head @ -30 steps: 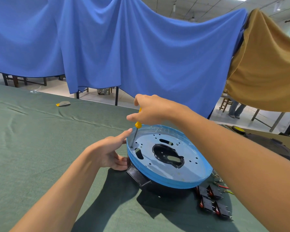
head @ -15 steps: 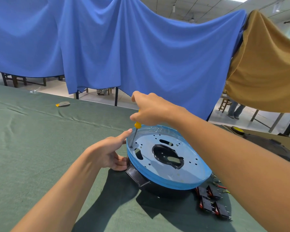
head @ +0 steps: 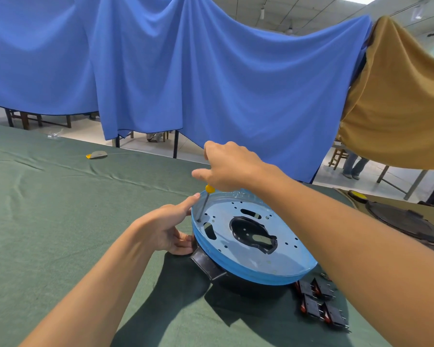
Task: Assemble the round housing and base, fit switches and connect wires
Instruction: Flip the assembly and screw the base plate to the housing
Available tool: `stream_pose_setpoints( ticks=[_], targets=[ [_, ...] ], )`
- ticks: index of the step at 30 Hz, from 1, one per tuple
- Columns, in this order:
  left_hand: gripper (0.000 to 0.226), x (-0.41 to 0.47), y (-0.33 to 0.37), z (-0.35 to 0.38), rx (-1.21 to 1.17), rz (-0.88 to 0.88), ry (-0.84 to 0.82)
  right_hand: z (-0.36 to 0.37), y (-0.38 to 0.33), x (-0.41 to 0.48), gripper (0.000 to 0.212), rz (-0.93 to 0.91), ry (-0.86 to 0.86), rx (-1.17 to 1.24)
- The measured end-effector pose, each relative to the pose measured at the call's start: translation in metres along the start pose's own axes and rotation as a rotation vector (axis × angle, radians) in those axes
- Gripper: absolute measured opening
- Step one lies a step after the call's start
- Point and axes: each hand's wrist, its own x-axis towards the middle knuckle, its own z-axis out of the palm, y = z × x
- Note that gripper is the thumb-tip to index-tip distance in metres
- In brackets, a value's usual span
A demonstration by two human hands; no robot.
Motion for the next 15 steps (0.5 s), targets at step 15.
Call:
stream_pose_setpoints(
  ticks=[15],
  targets=[
    [0.066,0.001,0.001,0.000,0.023,-0.008,0.007,-0.009,-0.004,0.006,0.021,-0.018,-0.143,-0.025]
  ],
)
